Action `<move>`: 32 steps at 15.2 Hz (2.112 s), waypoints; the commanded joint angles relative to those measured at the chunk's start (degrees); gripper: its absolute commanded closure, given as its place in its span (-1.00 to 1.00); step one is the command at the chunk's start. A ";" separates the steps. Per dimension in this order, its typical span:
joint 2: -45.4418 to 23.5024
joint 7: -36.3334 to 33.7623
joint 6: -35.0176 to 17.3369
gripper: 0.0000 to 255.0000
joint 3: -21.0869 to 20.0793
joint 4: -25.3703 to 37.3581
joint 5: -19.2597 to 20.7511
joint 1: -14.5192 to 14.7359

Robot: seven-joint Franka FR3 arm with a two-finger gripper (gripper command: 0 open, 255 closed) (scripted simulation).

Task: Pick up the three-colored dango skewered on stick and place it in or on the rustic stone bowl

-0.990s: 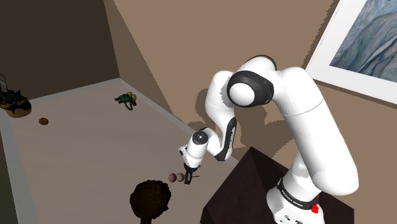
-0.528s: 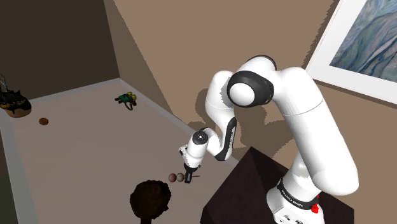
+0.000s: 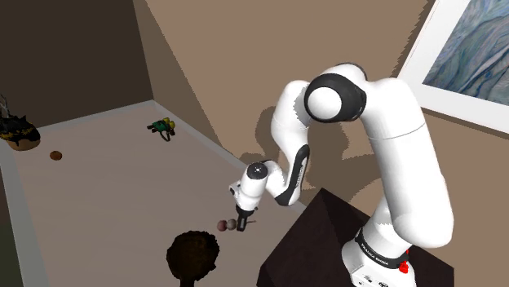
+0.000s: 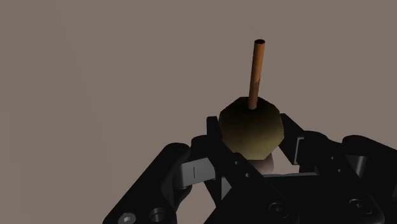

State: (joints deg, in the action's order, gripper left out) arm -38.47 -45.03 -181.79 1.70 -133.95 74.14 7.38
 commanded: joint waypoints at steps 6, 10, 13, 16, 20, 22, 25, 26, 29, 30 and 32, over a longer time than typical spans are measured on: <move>6.84 10.08 5.14 1.00 -9.14 -5.22 -8.14 -8.84; 10.51 15.33 7.61 1.00 -14.42 -7.76 -13.14 -13.64; 13.21 19.28 9.32 1.00 -18.54 -9.51 -17.23 -17.26; 15.89 23.29 10.95 1.00 -22.86 -11.12 -21.64 -20.96; 19.48 28.86 13.02 1.00 -29.03 -13.04 -28.16 -26.09; 21.31 31.78 14.03 1.00 -32.34 -13.91 -31.74 -28.78; 24.14 36.47 15.50 1.00 -37.57 -15.08 -37.67 -32.93; 25.12 38.13 15.99 1.00 -39.40 -15.44 -39.82 -34.37; 24.16 34.29 17.48 1.00 -39.27 -13.51 -38.98 -30.82; 23.53 32.34 18.25 1.00 -39.13 -12.42 -38.43 -29.03; 22.16 28.71 19.89 1.00 -38.84 -10.06 -37.47 -25.49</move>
State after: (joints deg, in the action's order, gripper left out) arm -15.57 -14.11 -162.97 -37.15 -145.42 36.26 -20.16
